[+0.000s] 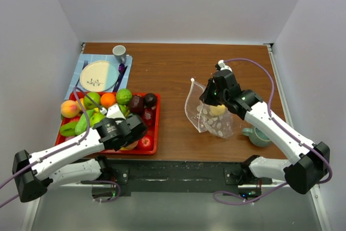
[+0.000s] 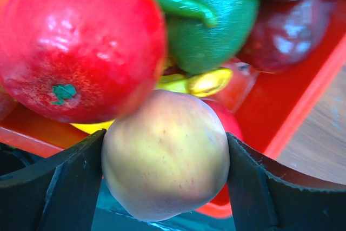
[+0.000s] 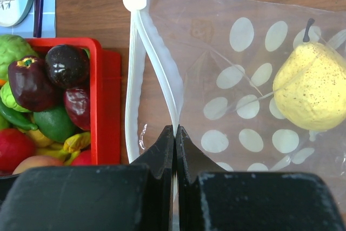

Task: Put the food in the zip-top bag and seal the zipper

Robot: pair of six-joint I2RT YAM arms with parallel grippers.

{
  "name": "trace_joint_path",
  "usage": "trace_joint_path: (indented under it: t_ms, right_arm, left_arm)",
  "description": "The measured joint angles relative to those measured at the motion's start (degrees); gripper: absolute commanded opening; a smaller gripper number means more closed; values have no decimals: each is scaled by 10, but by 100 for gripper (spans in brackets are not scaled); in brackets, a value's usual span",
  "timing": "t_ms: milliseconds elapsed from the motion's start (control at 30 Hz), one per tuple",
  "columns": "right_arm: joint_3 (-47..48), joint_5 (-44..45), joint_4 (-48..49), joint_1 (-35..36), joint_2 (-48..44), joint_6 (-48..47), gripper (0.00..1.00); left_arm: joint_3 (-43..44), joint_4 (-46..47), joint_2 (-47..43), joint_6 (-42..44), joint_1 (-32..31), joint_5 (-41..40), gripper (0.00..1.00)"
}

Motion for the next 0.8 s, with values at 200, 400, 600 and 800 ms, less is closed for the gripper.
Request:
trace_joint_path:
  t_ms: [200, 400, 600, 800]
  right_arm:
    - [0, 0, 0, 0, 1, 0, 0]
    - [0, 0, 2, 0, 7, 1, 0]
    - [0, -2, 4, 3, 28, 2, 0]
    - [0, -3, 4, 9, 30, 3, 0]
  left_arm:
    - [33, 3, -21, 56, 0, 6, 25]
    - [60, 51, -29, 132, 0, 20, 24]
    - [66, 126, -14, 197, 0, 27, 24]
    - [52, 223, 1, 245, 0, 49, 25]
